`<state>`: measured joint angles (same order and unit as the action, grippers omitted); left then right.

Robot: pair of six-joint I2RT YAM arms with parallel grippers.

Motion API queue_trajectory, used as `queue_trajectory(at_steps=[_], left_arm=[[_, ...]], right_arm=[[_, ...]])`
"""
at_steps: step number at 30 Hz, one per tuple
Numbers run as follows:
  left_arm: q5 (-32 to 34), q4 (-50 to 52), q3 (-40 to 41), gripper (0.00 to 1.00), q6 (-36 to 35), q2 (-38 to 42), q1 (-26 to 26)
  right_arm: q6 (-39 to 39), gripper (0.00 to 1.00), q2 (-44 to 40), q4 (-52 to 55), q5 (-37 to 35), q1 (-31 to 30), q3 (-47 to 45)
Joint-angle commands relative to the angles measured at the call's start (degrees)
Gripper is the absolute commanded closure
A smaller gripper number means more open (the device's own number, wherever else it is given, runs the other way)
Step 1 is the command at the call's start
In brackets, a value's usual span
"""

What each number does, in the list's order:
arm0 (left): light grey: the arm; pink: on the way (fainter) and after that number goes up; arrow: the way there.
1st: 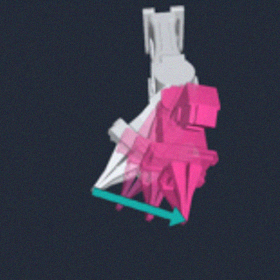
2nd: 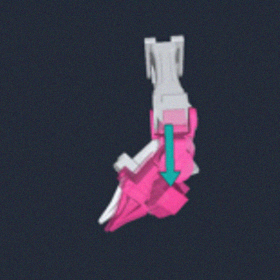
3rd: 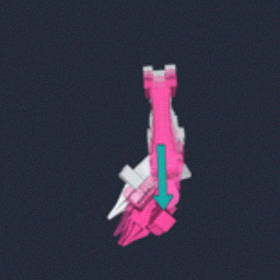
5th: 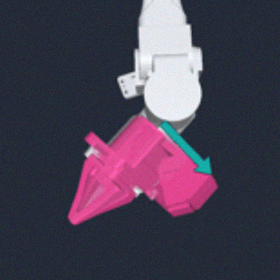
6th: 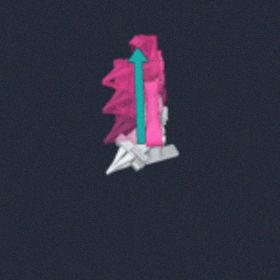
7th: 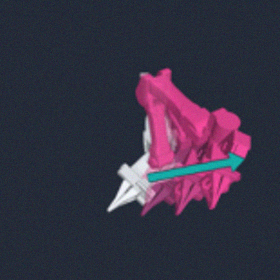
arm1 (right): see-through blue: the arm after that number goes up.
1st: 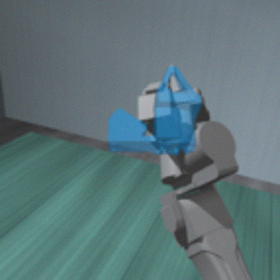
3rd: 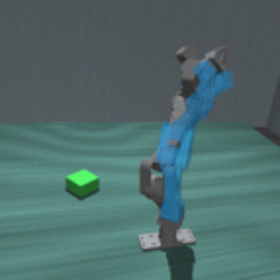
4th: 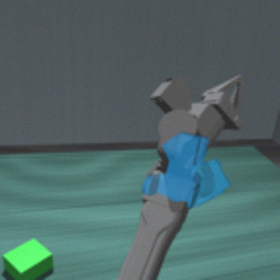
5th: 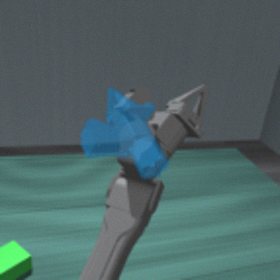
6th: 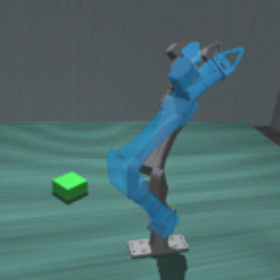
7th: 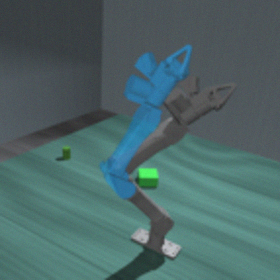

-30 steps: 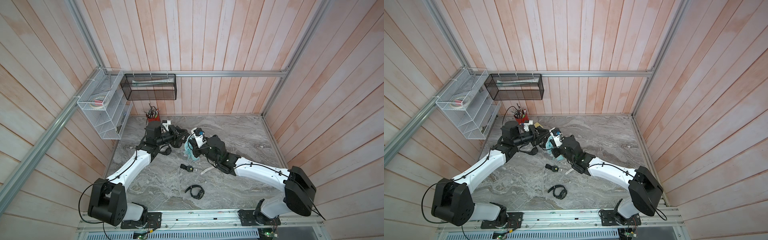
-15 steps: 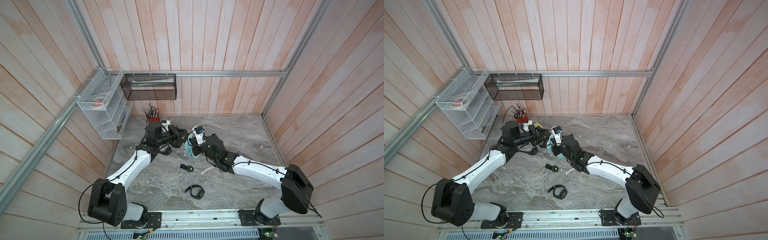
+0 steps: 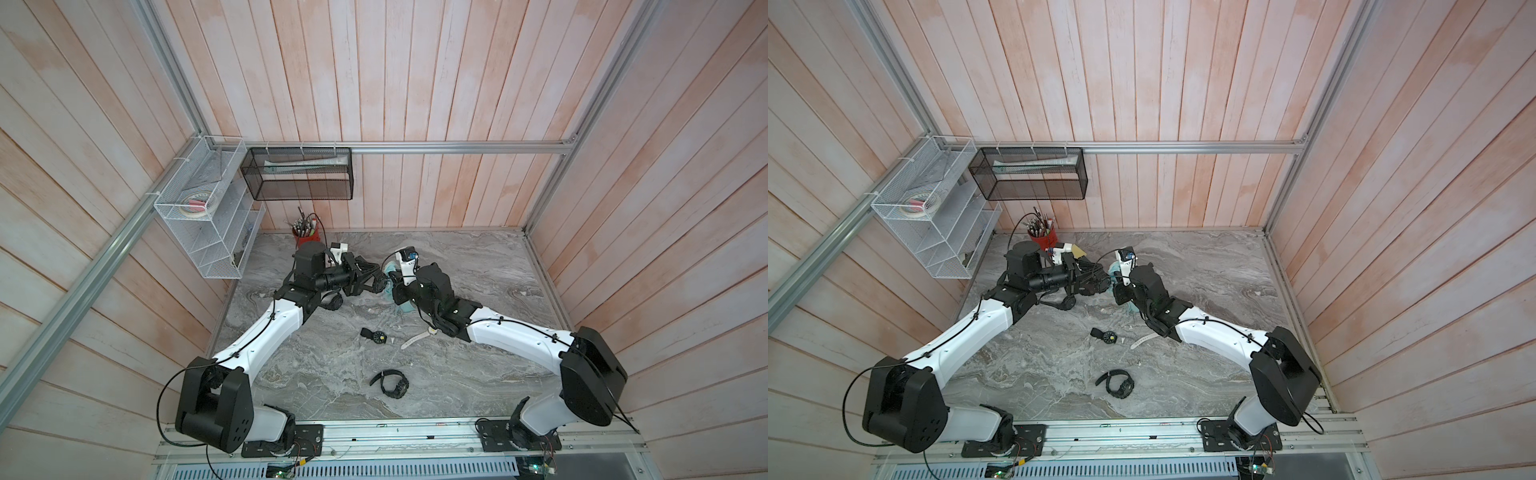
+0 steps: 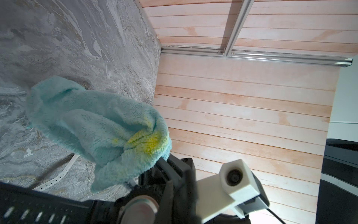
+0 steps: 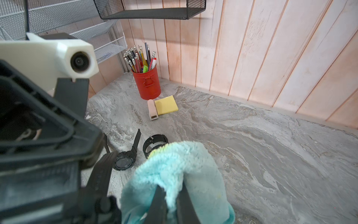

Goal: Wipe the watch dial
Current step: Wipe the dirt from the watch dial.

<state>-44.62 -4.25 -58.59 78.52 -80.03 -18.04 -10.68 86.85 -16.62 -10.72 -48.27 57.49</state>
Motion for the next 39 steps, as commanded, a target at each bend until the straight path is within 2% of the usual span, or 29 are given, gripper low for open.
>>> queue_trajectory(at_steps=[1, 10, 14, 22, 32, 39], left_arm=[[-1.38, -0.15, -2.01, 1.00, -0.25, -0.21, 0.82], [-1.78, -0.45, -2.20, 1.00, -0.03, 0.14, 1.60], [-1.94, -0.50, -2.33, 1.00, -0.18, 0.29, 1.60], [-1.98, -0.77, -0.81, 1.00, -0.15, 1.27, 1.15], [-2.20, -4.49, 1.44, 1.00, 1.85, 1.11, -1.04], [-2.57, -7.06, 2.95, 1.00, 3.56, 1.02, -1.98]], right_arm=[[1.11, 1.00, -4.39, -3.52, 0.44, -0.17, -2.90], [6.62, 1.00, -12.04, -8.32, 10.96, -0.65, -9.25], [8.28, 1.00, -10.55, -8.69, 16.46, -0.82, -8.10], [8.83, 1.00, -6.92, -11.69, 20.69, -1.04, -5.40], [5.68, 1.00, -4.81, -17.82, 20.71, -0.32, -5.73], [3.72, 1.00, -3.53, -19.87, 13.92, -0.18, -5.66]])
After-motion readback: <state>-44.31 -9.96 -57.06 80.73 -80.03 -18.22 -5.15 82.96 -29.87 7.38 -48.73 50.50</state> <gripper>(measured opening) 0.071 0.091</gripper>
